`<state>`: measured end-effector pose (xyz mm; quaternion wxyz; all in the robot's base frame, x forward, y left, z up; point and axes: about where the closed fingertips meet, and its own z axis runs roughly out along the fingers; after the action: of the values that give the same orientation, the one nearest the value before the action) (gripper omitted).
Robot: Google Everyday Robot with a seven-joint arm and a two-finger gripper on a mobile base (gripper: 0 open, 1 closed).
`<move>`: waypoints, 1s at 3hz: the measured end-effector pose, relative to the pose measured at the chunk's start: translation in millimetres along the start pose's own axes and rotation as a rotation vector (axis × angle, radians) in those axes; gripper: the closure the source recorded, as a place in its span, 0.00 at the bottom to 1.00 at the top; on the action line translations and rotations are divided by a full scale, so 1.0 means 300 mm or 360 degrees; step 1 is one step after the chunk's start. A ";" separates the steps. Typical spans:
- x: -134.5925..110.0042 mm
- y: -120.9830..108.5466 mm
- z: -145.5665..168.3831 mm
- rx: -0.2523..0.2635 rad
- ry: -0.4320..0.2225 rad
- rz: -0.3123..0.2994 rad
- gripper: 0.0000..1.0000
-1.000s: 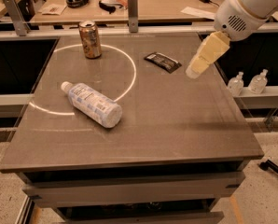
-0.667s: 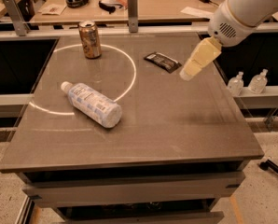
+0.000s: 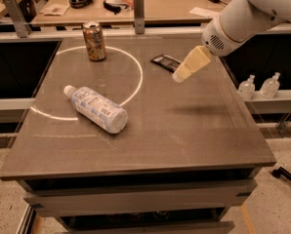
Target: Move rxbar chocolate near orange can
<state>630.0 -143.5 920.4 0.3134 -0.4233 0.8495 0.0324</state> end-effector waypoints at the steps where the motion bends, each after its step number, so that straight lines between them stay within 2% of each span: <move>1: -0.031 0.013 0.070 -0.0073 -0.0082 0.0020 0.00; 2: -0.050 0.031 0.133 -0.0137 -0.0128 0.0003 0.00; 3: -0.072 0.026 0.182 -0.0168 -0.0169 -0.0042 0.00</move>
Offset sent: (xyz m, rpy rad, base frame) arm 0.0294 0.0414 -0.0385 0.1393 0.0113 0.1035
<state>661.4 -105.9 887.0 0.3357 -0.4479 0.8231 0.0955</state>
